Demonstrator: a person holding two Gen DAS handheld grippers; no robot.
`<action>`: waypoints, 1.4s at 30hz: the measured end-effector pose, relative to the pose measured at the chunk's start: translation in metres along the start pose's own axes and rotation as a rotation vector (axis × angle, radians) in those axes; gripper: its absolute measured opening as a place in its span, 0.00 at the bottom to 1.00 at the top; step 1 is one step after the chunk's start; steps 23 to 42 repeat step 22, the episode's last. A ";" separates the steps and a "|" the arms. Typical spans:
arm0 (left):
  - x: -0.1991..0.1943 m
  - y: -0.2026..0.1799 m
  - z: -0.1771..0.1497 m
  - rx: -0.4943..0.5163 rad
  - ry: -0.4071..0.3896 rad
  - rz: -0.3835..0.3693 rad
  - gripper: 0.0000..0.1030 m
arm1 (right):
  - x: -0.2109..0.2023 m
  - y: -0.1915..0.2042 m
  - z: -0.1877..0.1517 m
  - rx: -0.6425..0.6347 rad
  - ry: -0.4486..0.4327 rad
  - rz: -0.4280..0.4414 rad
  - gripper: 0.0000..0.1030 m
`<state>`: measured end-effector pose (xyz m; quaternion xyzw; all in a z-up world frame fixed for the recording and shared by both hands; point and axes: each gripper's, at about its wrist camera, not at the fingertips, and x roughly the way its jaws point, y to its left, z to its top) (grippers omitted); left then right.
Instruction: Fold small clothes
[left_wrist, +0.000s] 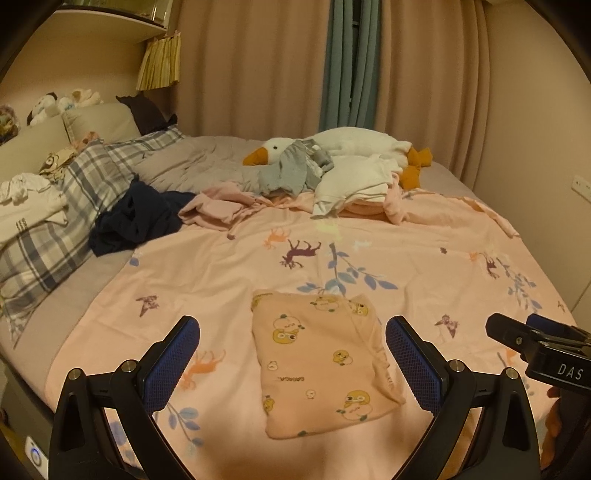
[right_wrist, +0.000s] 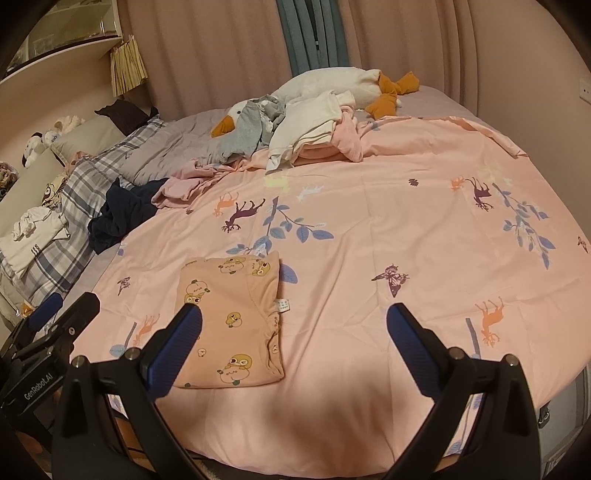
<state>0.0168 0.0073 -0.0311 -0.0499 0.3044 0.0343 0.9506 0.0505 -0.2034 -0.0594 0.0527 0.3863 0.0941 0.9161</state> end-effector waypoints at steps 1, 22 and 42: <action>0.001 0.000 0.000 0.000 0.003 0.000 0.97 | 0.000 0.000 0.000 -0.001 0.001 -0.002 0.98; 0.005 0.001 0.001 0.006 0.021 0.012 0.97 | 0.002 0.002 -0.004 -0.017 0.005 -0.026 0.98; 0.005 0.001 0.001 0.006 0.021 0.012 0.97 | 0.002 0.002 -0.004 -0.017 0.005 -0.026 0.98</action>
